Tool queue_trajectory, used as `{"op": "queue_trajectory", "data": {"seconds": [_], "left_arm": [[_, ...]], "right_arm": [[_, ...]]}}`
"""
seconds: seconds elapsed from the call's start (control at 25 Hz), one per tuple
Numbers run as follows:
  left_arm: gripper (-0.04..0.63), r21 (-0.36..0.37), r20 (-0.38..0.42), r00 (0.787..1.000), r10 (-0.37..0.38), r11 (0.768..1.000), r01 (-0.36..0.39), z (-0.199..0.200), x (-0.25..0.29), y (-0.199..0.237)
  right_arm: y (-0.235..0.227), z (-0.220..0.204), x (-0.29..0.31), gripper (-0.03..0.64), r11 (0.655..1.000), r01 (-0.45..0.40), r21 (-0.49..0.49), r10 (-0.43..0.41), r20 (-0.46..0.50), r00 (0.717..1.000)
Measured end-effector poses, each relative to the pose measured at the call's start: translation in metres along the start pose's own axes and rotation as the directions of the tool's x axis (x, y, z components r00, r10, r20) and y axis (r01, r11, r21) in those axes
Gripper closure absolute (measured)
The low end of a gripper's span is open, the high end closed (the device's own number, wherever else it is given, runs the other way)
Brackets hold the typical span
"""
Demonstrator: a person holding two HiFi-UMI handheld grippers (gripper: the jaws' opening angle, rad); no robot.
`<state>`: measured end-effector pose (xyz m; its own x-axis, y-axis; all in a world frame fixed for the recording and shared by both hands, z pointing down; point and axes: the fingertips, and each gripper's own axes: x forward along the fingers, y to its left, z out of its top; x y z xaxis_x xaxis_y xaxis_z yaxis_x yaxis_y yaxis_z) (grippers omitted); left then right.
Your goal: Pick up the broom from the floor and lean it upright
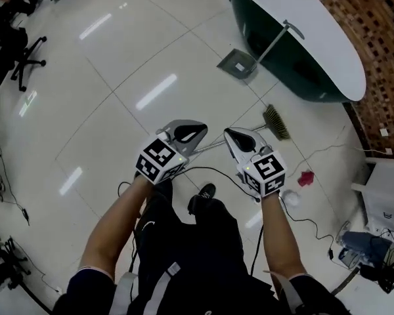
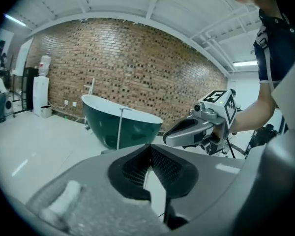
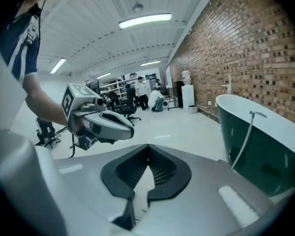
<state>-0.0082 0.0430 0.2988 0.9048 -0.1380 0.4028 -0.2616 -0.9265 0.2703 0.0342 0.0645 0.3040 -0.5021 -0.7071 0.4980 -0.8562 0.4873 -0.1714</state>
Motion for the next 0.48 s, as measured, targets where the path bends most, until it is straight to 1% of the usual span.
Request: {"op": "queue_trajectory", "data": {"seconds": [0.12,0.2,0.28,0.36,0.48], "left_arm": [[0.594,-0.032,-0.032,0.996,0.081,0.996,-0.082,-0.052,-0.006,0.046],[0.594,-0.057,-0.051,0.992,0.112,0.992,-0.115,-0.091,-0.005,0.068],[0.594,-0.075,-0.072,0.99,0.123,0.989,-0.128,-0.13,0.005,0.087],[0.594,-0.077,-0.091,0.989,0.12,0.989,-0.127,-0.168,0.02,0.104],[0.594,-0.079,-0.101,0.988,0.114,0.989,-0.122,-0.221,0.047,0.126]], "right_arm": [[0.008,-0.033,0.057,0.611,0.995,-0.086,-0.05,0.082,-0.074,0.994],[0.015,-0.063,0.092,0.611,0.986,-0.147,-0.078,0.136,-0.128,0.982],[0.018,-0.098,0.125,0.611,0.973,-0.205,-0.105,0.184,-0.182,0.966],[0.02,-0.136,0.155,0.611,0.957,-0.257,-0.134,0.222,-0.229,0.948],[0.021,-0.201,0.195,0.611,0.92,-0.342,-0.191,0.274,-0.308,0.911]]}}
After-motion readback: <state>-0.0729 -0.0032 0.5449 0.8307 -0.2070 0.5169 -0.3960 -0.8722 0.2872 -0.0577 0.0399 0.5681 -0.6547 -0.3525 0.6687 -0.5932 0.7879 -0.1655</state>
